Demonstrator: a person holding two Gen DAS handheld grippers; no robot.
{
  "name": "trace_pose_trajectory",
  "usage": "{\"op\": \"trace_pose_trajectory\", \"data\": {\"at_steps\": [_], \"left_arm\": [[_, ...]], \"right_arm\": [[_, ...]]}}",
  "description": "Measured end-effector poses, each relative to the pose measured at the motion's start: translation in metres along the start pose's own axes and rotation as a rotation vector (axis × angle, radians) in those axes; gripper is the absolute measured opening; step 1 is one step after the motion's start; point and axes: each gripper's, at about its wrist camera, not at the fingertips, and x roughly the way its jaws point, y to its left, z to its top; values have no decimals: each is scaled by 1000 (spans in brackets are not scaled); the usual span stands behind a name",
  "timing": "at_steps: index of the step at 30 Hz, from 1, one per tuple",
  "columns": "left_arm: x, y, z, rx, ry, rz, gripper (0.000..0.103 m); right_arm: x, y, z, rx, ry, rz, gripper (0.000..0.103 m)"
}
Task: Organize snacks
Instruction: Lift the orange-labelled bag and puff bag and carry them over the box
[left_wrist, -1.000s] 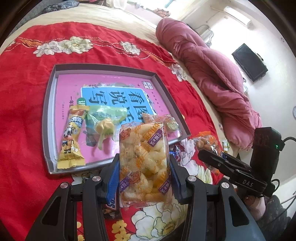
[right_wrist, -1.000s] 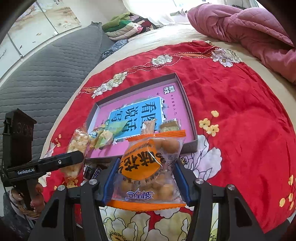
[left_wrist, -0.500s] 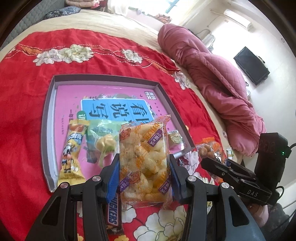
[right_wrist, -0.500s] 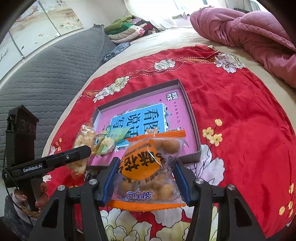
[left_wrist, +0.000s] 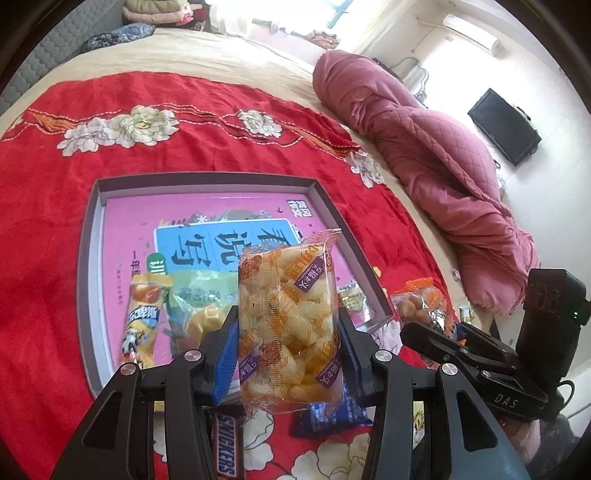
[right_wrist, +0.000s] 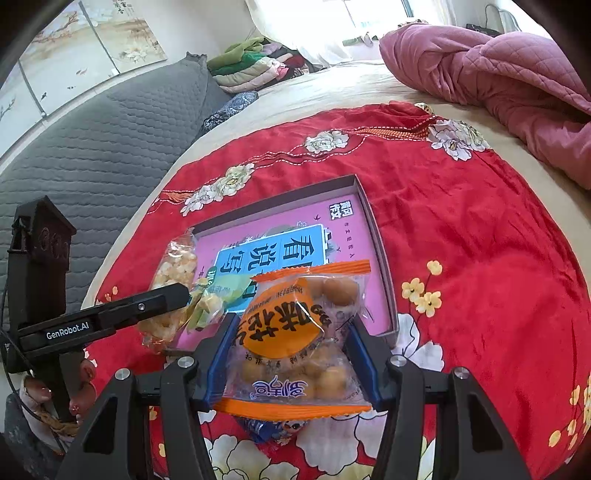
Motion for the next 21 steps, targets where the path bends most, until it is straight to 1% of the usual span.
{"op": "trace_pose_trajectory", "data": {"at_steps": [13,21], "left_arm": [[18,-5,8,25,23,-2,50],[25,4,8,1,41,2,50]], "right_arm": [[4,11,19,-40,-28,-32,57],[7,14,30,-43,-46,-35,57]]}}
